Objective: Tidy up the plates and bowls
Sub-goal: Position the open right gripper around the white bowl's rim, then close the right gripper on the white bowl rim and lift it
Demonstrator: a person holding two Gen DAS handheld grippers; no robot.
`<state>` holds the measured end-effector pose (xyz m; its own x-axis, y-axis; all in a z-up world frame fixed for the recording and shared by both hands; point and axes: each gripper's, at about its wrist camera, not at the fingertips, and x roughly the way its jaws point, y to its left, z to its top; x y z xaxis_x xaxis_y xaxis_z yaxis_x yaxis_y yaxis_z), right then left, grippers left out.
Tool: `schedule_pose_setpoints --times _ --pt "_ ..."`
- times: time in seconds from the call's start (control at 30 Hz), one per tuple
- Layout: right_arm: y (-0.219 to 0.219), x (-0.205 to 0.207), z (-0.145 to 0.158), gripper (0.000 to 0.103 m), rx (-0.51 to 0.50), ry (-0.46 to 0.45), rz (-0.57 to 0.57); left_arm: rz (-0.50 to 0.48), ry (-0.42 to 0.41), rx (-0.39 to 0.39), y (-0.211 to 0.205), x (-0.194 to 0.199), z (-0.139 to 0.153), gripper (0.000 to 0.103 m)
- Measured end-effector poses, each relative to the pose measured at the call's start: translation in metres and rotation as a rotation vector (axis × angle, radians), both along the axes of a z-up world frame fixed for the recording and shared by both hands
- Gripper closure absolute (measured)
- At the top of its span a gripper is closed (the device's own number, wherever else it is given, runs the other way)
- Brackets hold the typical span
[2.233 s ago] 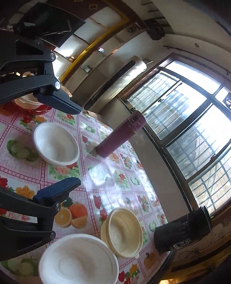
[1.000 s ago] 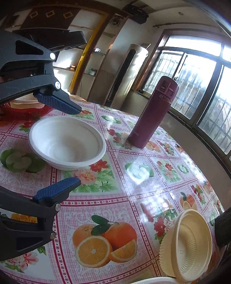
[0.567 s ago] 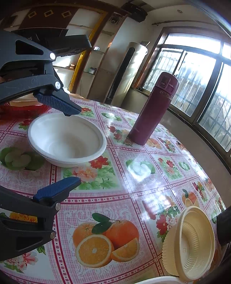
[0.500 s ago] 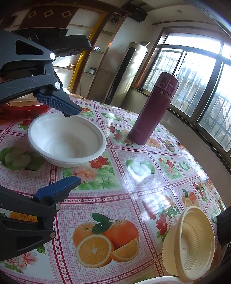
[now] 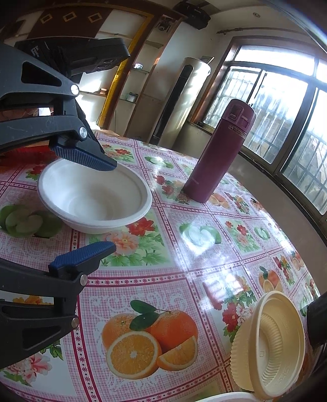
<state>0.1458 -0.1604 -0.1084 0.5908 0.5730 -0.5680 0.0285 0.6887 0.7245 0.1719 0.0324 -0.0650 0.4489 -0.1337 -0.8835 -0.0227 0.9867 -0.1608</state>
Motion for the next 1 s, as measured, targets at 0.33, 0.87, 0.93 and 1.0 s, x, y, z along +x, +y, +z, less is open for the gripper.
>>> schedule_pose_setpoints --times 0.33,0.87,0.93,1.0 --pt "0.000 0.002 -0.004 0.071 -0.041 0.017 -0.008 -0.007 -0.001 0.004 -0.002 0.000 -0.003 0.067" --pt "0.004 0.006 -0.010 0.093 -0.081 0.046 0.000 -0.027 0.026 -0.012 -0.006 0.001 -0.012 0.087" --pt "0.005 0.006 -0.009 0.096 -0.090 0.044 -0.001 -0.027 0.029 -0.016 -0.006 0.001 -0.012 0.087" --pt "0.006 0.006 -0.009 0.096 -0.099 0.041 -0.002 -0.028 0.027 -0.013 -0.006 0.001 -0.013 0.088"
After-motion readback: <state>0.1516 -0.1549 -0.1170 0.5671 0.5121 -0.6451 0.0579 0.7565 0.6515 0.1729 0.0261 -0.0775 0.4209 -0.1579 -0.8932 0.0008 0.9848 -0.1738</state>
